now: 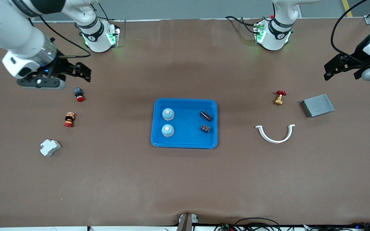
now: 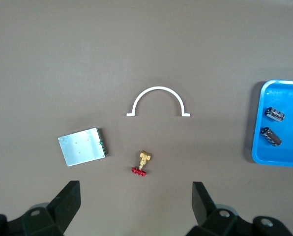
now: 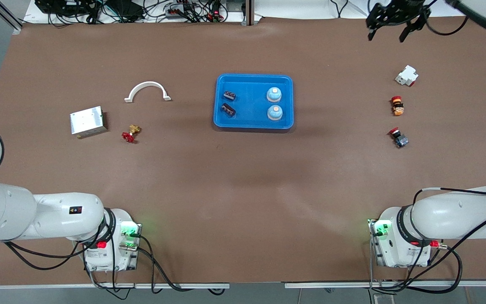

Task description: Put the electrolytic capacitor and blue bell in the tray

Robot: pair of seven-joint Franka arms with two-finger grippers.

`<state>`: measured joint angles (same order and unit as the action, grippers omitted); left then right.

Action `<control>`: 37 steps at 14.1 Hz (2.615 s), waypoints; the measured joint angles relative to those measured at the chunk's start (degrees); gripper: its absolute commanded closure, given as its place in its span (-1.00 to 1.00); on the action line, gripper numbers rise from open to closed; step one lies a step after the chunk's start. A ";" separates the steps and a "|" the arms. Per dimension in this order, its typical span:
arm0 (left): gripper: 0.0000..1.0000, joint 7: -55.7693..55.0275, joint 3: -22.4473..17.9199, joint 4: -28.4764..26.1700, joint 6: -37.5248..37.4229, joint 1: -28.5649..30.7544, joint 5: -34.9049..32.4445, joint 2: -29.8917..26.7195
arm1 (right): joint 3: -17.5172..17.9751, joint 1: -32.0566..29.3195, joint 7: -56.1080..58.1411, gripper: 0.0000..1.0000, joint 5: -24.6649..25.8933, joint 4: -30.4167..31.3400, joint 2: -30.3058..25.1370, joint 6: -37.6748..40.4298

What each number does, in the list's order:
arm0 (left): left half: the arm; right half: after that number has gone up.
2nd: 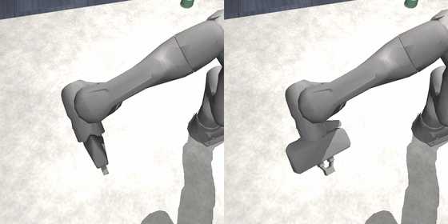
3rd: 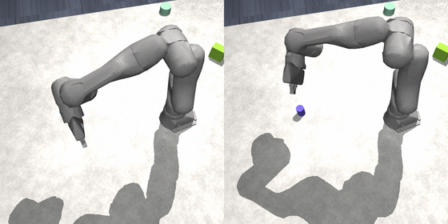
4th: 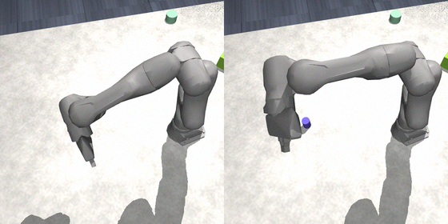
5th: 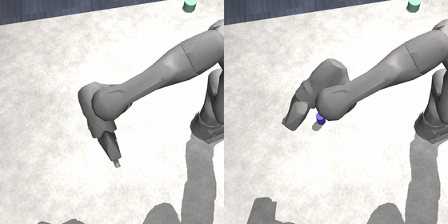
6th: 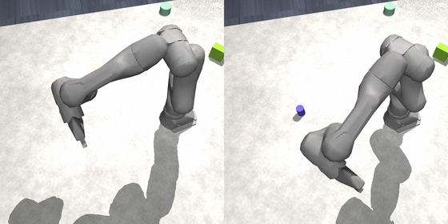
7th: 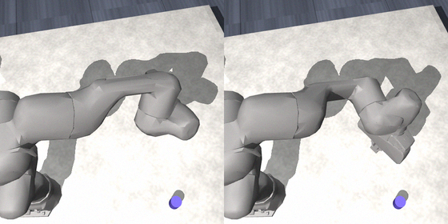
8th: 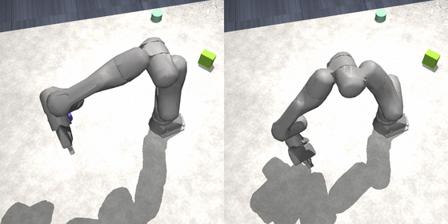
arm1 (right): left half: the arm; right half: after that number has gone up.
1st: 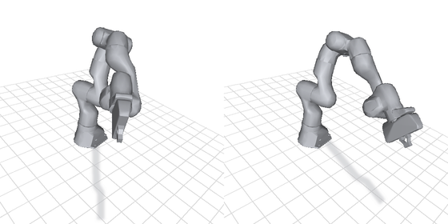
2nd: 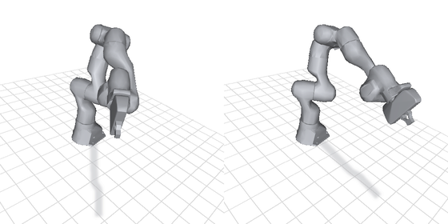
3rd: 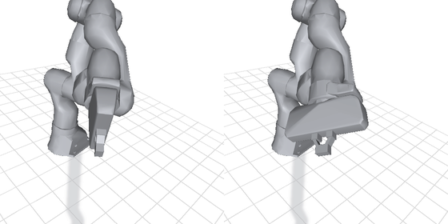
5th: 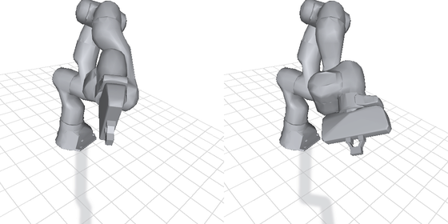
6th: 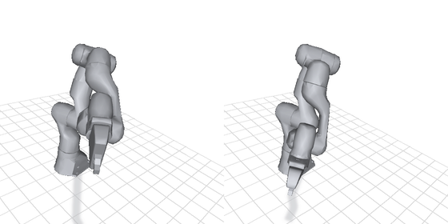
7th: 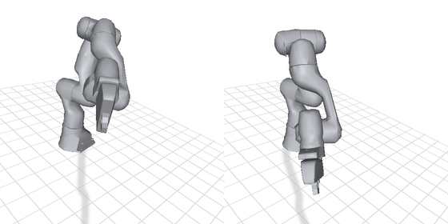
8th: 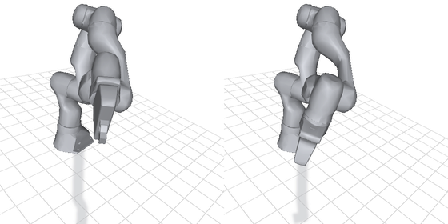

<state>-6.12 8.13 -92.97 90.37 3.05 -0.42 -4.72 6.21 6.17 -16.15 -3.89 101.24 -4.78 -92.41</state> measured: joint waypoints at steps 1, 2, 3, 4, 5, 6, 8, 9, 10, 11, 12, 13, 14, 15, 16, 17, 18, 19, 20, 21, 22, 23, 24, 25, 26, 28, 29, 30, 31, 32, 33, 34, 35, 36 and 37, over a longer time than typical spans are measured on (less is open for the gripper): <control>-1.00 0.02 -0.01 0.48 0.00 0.01 0.00 0.36 | -0.09 -0.99 0.26 -1.00 0.00 -0.97 0.21 0.06; -1.00 0.02 -0.04 0.86 0.00 0.03 0.00 0.71 | -0.15 -2.04 0.37 -1.00 0.02 -1.85 0.49 0.09; -1.00 0.04 -0.06 1.10 -0.02 0.04 0.00 0.99 | -0.34 -3.13 0.46 -1.00 0.03 -2.65 0.79 0.10; -1.00 0.05 -0.06 1.25 -0.04 0.03 0.00 1.19 | -0.95 -3.98 0.87 -1.00 0.04 -3.40 1.08 0.09; -1.00 0.05 -0.06 1.36 -0.08 0.03 0.00 1.31 | -2.04 -4.39 1.98 -1.00 0.04 -4.16 1.37 0.09; -1.00 0.05 -0.05 1.39 -0.14 0.02 0.00 1.35 | -3.28 -4.61 3.82 -1.00 0.04 -4.85 1.64 0.08; -1.00 0.05 -0.05 1.39 -0.22 0.01 0.00 1.35 | -6.24 -4.82 8.75 -1.00 0.05 -5.69 2.11 0.05; -1.00 0.05 -0.05 1.40 -0.23 0.00 0.00 1.35 | -7.95 -4.92 11.83 -1.00 0.05 -5.86 2.33 0.00; -1.00 0.05 -0.04 1.40 -0.24 0.00 0.00 1.35 | -9.51 -5.09 14.50 -1.00 0.05 -6.05 2.58 -0.17; -1.00 0.05 -0.04 1.40 -0.24 0.00 0.00 1.35 | -10.58 -5.39 16.09 -1.00 0.05 -6.49 2.93 -0.48; -1.00 0.05 -0.04 1.40 -0.25 -0.01 0.00 1.35 | -11.12 -5.80 16.84 -1.00 0.19 -7.22 3.34 -0.60; -1.00 0.05 -0.04 1.41 -0.26 -0.01 0.00 1.35 | -11.26 -6.18 17.01 -1.00 0.47 -7.98 3.76 -0.60; -1.00 0.05 -0.04 1.40 -0.26 -0.02 0.00 1.35 | -11.22 -6.44 17.03 -1.00 0.62 -8.62 4.04 -0.59; -1.00 0.05 -0.04 1.41 -0.26 -0.03 0.00 1.35 | -11.09 -6.59 17.03 -1.00 0.63 -9.21 4.17 -0.46; -1.00 0.05 -0.04 1.41 -0.27 -0.03 0.00 1.36 | -10.87 -6.66 17.03 -1.00 0.64 -9.71 4.17 0.35; -1.00 0.05 -0.04 1.41 -0.27 -0.03 0.00 1.36 | -10.64 -6.66 16.96 -1.00 0.64 -10.16 4.18 2.02; -1.00 0.05 -0.04 1.41 -0.27 -0.03 0.00 1.36 | -10.48 -6.67 16.73 -1.00 0.65 -10.38 4.18 3.13; -1.00 0.05 -0.04 1.42 -0.27 -0.03 0.00 1.36 | -10.44 -6.67 16.59 -1.00 0.68 -10.48 4.18 3.46; -1.00 0.05 -0.04 1.42 -0.27 -0.03 0.00 1.36 | -10.44 -6.73 16.57 -1.00 0.69 -10.52 4.18 3.47; -1.00 0.05 -0.04 1.42 -0.27 -0.02 0.00 1.36 | -10.44 -6.77 16.57 -1.00 0.70 -10.57 4.19 3.47; -1.00 0.05 -0.04 1.44 -0.27 -0.02 0.00 1.36 | -10.41 -6.76 16.57 -1.00 0.71 -10.66 4.19 3.47; -1.00 0.05 -0.04 1.48 -0.27 -0.02 0.00 1.36 | -10.34 -6.76 16.57 -1.00 0.72 -10.81 4.18 3.47; -1.00 0.06 -0.04 1.60 -0.27 -0.02 0.00 1.36 | -10.28 -6.76 16.57 -1.00 0.73 -10.96 4.19 3.48; -1.00 0.06 -0.04 1.80 -0.27 -0.02 0.00 1.36 | -10.20 -6.76 16.57 -1.00 0.73 -11.06 4.18 3.50; -1.00 0.06 -0.04 2.04 -0.27 -0.02 0.00 1.36 | -10.15 -6.76 16.57 -1.00 0.73 -11.08 4.19 3.54; -1.00 0.07 -0.04 2.42 -0.31 -0.01 -0.23 1.36 | -10.11 -6.76 16.57 -1.00 0.74 -11.08 4.21 3.68; -1.00 0.07 -0.04 2.51 -0.34 -0.01 -0.64 1.37 | -10.10 -6.76 16.57 -1.00 0.75 -11.08 4.23 3.79; -1.00 0.08 -0.04 2.56 -0.44 -0.01 -0.82 1.39 | -10.10 -6.76 16.57 -1.00 0.75 -11.08 4.24 3.83; -1.00 0.09 -0.04 2.57 -0.62 -0.01 -0.88 1.40 | -10.10 -6.76 16.57 -1.00 0.75 -11.08 4.26 3.84; -1.00 0.09 -0.04 2.57 -0.73 -0.02 -0.89 1.45 | -10.09 -6.76 16.57 -1.00 0.75 -11.08 4.26 3.84; -1.00 0.09 -0.04 2.57 -0.80 -0.02 -0.90 1.51 | -10.08 -6.76 16.57 -1.00 0.75 -11.08 4.27 3.84; -1.00 0.09 -0.04 2.57 -0.82 -0.02 -0.91 1.56 | -10.06 -6.76 16.57 -1.00 0.76 -11.08 4.27 3.84; -1.00 0.09 -0.04 2.57 -0.83 -0.03 -0.91 1.60 | -10.05 -6.76 16.57 -1.00 0.76 -11.09 4.27 3.84; -1.00 0.09 -0.04 2.57 -0.83 -0.03 -0.91 1.63 | -10.05 -6.76 16.57 -1.00 0.76 -11.09 4.27 3.84; -1.00 0.09 -0.03 2.57 -0.83 -0.04 -0.92 1.64 | -10.05 -6.76 16.57 -1.00 0.77 -11.10 4.27 3.84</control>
